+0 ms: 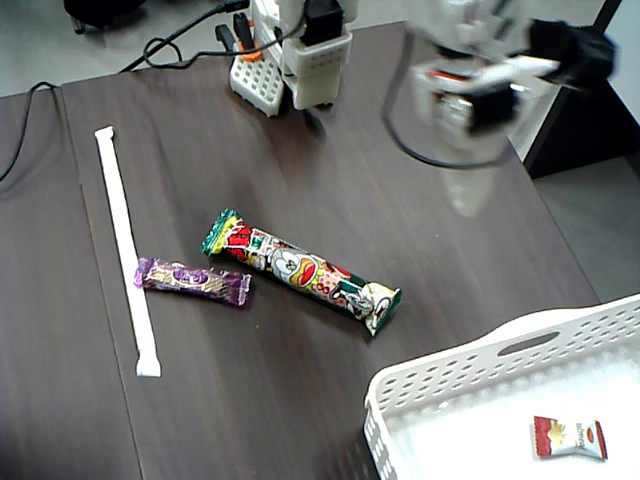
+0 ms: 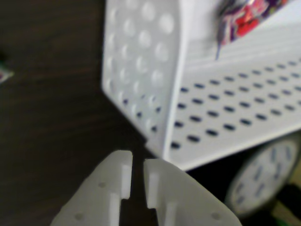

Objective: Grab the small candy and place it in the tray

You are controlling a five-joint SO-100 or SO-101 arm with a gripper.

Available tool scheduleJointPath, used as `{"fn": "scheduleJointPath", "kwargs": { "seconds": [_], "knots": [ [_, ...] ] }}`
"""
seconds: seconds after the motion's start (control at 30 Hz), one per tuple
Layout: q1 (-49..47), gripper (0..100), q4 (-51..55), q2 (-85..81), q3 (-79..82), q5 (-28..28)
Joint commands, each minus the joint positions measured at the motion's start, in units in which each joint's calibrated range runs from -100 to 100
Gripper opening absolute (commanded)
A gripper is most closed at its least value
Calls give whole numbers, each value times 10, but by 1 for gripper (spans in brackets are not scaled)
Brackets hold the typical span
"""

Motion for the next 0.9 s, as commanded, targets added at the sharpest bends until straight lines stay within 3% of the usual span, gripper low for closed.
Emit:
{"fn": "scheduleJointPath", "kwargs": {
  "seconds": [0.0,0.2,0.4,0.87],
  "knots": [
    [20,1,-59,-214,191,25],
    [64,2,-134,-421,481,38],
    [70,2,-138,-598,649,36],
    [71,2,93,-829,712,38]
  ]
}}
